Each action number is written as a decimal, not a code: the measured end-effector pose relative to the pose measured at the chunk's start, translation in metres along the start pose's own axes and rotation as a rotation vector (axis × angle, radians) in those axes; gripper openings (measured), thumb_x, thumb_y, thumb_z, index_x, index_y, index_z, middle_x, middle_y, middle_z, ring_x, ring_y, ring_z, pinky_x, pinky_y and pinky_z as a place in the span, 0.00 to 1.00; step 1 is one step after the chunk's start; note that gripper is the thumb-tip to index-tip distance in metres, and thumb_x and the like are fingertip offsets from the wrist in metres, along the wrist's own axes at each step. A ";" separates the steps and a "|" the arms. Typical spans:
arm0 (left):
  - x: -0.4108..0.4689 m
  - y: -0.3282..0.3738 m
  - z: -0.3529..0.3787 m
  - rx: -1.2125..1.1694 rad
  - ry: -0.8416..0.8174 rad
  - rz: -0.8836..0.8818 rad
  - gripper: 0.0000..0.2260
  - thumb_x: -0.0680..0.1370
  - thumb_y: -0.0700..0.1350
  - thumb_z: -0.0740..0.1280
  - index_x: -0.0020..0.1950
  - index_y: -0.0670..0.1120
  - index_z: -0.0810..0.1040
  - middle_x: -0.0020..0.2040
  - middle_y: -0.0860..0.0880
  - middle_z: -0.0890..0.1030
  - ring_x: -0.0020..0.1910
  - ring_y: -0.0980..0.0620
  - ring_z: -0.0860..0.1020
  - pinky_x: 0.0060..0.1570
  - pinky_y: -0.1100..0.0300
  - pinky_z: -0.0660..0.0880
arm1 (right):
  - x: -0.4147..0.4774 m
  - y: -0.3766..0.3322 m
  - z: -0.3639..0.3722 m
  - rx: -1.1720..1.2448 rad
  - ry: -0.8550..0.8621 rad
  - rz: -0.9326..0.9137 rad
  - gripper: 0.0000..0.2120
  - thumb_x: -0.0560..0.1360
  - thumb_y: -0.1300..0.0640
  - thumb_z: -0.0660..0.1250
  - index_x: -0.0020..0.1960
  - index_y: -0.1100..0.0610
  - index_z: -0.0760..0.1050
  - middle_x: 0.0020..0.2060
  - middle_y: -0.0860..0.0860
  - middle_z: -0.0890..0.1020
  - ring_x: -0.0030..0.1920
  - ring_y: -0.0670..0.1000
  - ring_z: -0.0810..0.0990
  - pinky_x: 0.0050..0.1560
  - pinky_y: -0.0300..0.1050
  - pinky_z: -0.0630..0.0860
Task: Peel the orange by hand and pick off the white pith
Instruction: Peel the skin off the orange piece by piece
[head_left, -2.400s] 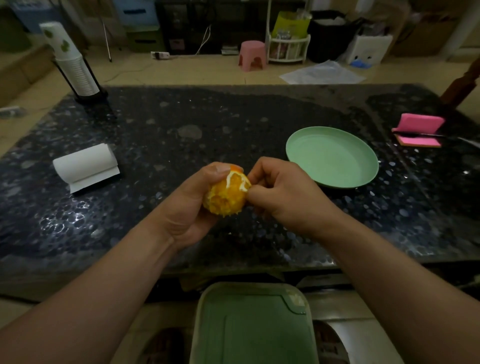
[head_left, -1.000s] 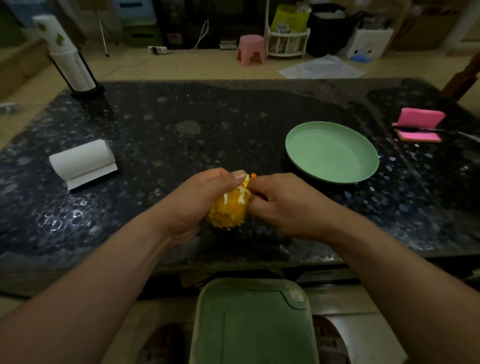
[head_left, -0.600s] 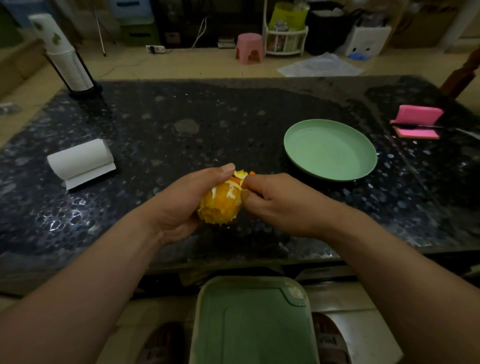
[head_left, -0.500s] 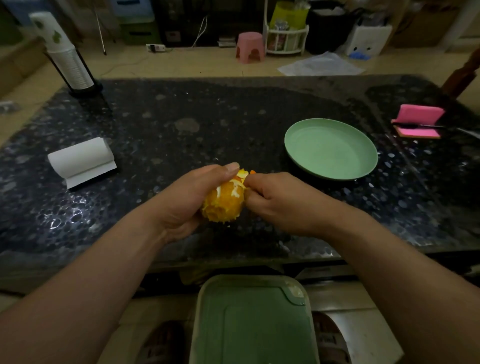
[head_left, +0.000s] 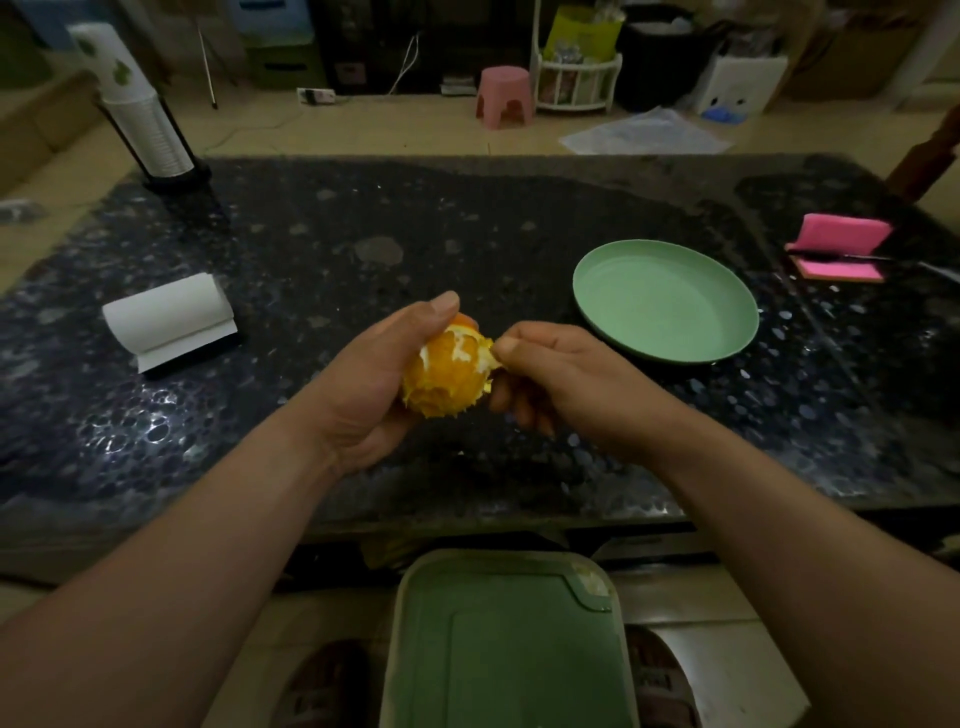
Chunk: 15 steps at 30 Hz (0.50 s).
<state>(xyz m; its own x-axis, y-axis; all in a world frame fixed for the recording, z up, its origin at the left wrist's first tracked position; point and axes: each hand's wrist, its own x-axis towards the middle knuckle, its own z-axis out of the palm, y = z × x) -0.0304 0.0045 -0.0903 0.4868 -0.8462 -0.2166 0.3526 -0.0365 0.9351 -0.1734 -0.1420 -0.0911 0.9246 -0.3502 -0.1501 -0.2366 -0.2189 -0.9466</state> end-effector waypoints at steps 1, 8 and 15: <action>0.000 0.000 -0.001 0.010 0.010 -0.003 0.18 0.77 0.57 0.69 0.56 0.45 0.81 0.47 0.44 0.82 0.44 0.48 0.81 0.42 0.56 0.79 | 0.001 0.001 0.000 -0.009 -0.011 0.005 0.13 0.88 0.52 0.60 0.51 0.57 0.78 0.41 0.51 0.86 0.37 0.50 0.80 0.34 0.43 0.74; 0.001 -0.003 -0.003 -0.201 0.050 -0.110 0.20 0.77 0.59 0.68 0.56 0.43 0.82 0.47 0.43 0.84 0.44 0.47 0.83 0.43 0.54 0.83 | 0.011 0.003 0.006 0.308 0.045 0.010 0.08 0.86 0.59 0.65 0.48 0.58 0.78 0.35 0.52 0.82 0.32 0.46 0.77 0.30 0.38 0.72; 0.005 -0.004 -0.013 -0.536 0.075 -0.201 0.24 0.79 0.59 0.70 0.66 0.42 0.77 0.53 0.38 0.83 0.49 0.42 0.84 0.47 0.50 0.84 | 0.028 0.021 0.004 -0.091 0.261 0.081 0.10 0.86 0.57 0.65 0.58 0.51 0.85 0.47 0.48 0.87 0.46 0.47 0.86 0.44 0.43 0.84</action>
<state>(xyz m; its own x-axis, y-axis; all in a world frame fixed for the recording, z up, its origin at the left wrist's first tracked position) -0.0194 0.0071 -0.0988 0.4172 -0.8098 -0.4126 0.7901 0.0989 0.6049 -0.1511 -0.1522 -0.1160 0.7962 -0.5899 -0.1342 -0.3431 -0.2576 -0.9033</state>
